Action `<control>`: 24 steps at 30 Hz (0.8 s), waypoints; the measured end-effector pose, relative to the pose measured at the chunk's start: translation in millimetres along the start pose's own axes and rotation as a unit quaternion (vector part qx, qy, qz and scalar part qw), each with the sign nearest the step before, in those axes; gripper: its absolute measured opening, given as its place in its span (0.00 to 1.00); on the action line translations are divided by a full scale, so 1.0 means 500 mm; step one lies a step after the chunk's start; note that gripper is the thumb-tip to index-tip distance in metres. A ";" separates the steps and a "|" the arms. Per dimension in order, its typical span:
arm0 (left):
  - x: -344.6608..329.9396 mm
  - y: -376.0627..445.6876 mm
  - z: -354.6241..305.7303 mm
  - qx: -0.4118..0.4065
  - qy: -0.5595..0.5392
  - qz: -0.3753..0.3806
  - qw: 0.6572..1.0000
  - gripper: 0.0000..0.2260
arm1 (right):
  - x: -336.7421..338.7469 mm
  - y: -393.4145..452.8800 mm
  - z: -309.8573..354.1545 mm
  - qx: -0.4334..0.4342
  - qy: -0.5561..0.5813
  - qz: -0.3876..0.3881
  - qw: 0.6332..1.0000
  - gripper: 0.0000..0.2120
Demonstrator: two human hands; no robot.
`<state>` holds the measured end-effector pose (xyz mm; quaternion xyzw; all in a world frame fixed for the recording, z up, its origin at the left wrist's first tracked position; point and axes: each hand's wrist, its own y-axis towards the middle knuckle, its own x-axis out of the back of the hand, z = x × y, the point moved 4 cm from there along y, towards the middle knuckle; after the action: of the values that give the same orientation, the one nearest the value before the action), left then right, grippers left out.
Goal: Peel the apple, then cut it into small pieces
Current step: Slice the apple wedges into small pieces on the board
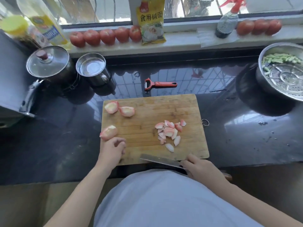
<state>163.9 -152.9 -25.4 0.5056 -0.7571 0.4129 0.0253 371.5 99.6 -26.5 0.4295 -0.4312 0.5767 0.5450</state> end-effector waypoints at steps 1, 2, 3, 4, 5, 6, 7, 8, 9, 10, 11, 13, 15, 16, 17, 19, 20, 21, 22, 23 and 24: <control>-0.001 -0.004 0.013 0.009 -0.003 0.000 1.000 0.08 | -0.006 0.000 0.004 -0.007 0.019 0.013 1.000 0.09; -0.001 -0.007 0.024 0.012 -0.001 -0.001 1.000 0.08 | -0.007 0.000 0.006 -0.022 0.035 0.024 0.999 0.09; 0.002 -0.010 0.030 0.010 0.007 -0.003 1.000 0.08 | -0.012 0.000 0.005 -0.038 0.047 0.028 0.998 0.09; 0.005 -0.013 0.032 0.008 0.017 -0.004 1.000 0.08 | -0.010 0.004 0.000 -0.054 0.051 0.032 0.997 0.09; 0.008 -0.015 0.035 0.008 0.025 -0.006 1.000 0.08 | -0.005 0.009 -0.010 -0.070 0.048 0.035 0.996 0.08; 0.013 -0.017 0.036 0.008 0.029 -0.007 1.000 0.08 | 0.002 0.016 -0.024 -0.087 0.041 0.035 0.995 0.07; 0.016 -0.018 0.037 0.007 0.033 -0.009 0.999 0.08 | 0.011 0.026 -0.042 -0.102 0.031 0.026 0.994 0.06; 0.020 -0.020 0.036 0.003 0.036 -0.010 0.999 0.08 | 0.022 0.037 -0.061 -0.117 0.023 0.016 0.993 0.05; 0.023 -0.021 0.035 -0.001 0.041 -0.012 0.999 0.08 | 0.031 0.050 -0.079 -0.129 0.017 0.008 0.992 0.04; 0.027 -0.022 0.033 -0.003 0.048 -0.011 0.999 0.08 | 0.040 0.063 -0.095 -0.140 0.012 0.006 0.990 0.04; 0.030 -0.022 0.032 -0.005 0.054 -0.012 0.998 0.08 | 0.046 0.075 -0.108 -0.148 0.007 0.009 0.989 0.04; 0.034 -0.021 0.029 -0.008 0.063 -0.016 0.998 0.08 | 0.055 0.097 -0.123 -0.163 -0.005 0.018 0.986 0.05; 0.035 -0.022 0.024 -0.012 0.069 -0.021 0.997 0.08 | 0.061 0.112 -0.134 -0.179 -0.003 0.022 0.984 0.06; 0.035 -0.023 0.020 -0.015 0.073 -0.023 0.997 0.08 | 0.064 0.118 -0.137 -0.186 0.001 0.024 0.982 0.06; 0.035 -0.022 0.017 -0.017 0.074 -0.025 0.997 0.08 | 0.066 0.123 -0.139 -0.192 0.006 0.027 0.981 0.06; 0.035 -0.023 0.009 -0.023 0.077 -0.030 0.996 0.07 | 0.071 0.132 -0.144 -0.203 0.015 0.031 0.979 0.07; 0.035 -0.024 0.005 -0.026 0.079 -0.032 0.996 0.07 | 0.076 0.136 -0.145 -0.211 0.022 0.028 0.977 0.08; 0.035 -0.024 0.002 -0.029 0.080 -0.035 0.996 0.07 | 0.079 0.138 -0.148 -0.223 0.033 0.021 0.974 0.08; 0.037 -0.024 -0.001 -0.031 0.081 -0.039 0.995 0.07 | 0.083 0.140 -0.149 -0.239 0.046 0.009 0.970 0.08; 0.039 -0.022 -0.001 -0.032 0.080 -0.041 0.995 0.08 | 0.086 0.140 -0.150 -0.255 0.061 -0.006 0.965 0.07; 0.041 -0.021 -0.003 -0.034 0.076 -0.044 0.996 0.08 | 0.088 0.139 -0.146 -0.272 0.074 -0.018 0.959 0.07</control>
<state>161.8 -168.6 -8.8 0.5047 -0.7435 0.4225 0.1182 298.7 179.2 -4.9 0.2293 -0.5223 0.4577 0.6820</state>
